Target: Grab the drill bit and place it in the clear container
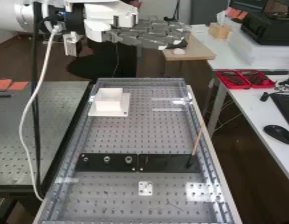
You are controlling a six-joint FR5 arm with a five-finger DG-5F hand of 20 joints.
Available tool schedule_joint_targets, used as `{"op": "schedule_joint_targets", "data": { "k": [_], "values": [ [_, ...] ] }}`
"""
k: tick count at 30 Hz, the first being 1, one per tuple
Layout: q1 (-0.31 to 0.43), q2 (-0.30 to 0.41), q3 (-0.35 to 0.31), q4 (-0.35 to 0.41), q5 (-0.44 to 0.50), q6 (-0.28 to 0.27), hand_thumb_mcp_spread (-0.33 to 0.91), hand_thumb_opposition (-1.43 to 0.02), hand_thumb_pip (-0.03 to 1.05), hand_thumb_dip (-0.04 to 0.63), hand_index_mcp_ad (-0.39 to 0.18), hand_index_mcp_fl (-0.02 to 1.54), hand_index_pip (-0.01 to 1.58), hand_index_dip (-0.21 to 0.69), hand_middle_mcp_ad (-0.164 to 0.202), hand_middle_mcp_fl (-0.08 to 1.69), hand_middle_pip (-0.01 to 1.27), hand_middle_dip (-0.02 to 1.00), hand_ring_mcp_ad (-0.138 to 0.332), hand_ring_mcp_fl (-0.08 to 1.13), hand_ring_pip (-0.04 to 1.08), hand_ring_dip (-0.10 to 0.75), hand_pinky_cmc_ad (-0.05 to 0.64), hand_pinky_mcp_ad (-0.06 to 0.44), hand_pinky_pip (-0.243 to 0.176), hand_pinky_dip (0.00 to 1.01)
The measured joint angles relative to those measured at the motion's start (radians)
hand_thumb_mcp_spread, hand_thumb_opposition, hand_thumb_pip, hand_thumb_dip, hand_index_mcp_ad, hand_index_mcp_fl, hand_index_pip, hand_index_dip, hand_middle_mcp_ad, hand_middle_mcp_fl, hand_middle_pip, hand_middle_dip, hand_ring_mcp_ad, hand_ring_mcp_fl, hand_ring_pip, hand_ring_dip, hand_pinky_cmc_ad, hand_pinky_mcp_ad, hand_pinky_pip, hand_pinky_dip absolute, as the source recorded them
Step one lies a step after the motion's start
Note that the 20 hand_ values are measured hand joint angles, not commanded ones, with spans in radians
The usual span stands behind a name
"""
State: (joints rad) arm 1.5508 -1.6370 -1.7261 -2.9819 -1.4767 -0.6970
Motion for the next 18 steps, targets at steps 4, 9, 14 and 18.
{"op": "schedule_joint_targets", "data": {
  "k": [4,9,14,18],
  "values": [
    [-0.006,-0.02,-0.032,0.055,0.004,0.011,0.0,0.01,0.02,0.007,0.007,0.02,0.0,0.005,0.005,0.02,0.02,0.02,-0.012,0.0,0.01,0.016,0.028,0.031,-0.01,0.02],
    [-0.018,-0.064,-0.064,0.11,0.014,0.035,0.14,-0.32,0.24,0.007,0.007,0.03,0.02,0.014,0.005,0.02,0.08,0.03,0.012,0.0,0.03,0.016,0.106,0.079,-0.028,0.11],
    [-0.032,-0.11,-0.078,0.134,0.024,0.061,0.19,-0.57,0.27,0.002,0.01,0.03,0.05,0.033,0.009,0.02,0.11,0.02,0.093,0.0,0.05,0.012,0.229,0.164,-0.063,0.23],
    [-0.043,-0.144,-0.089,0.157,0.037,0.073,0.24,-0.66,0.34,0.002,0.01,0.04,0.07,0.033,0.009,0.03,0.12,0.03,0.112,0.0,0.07,0.01,0.278,0.201,-0.075,0.28]
  ]
}}
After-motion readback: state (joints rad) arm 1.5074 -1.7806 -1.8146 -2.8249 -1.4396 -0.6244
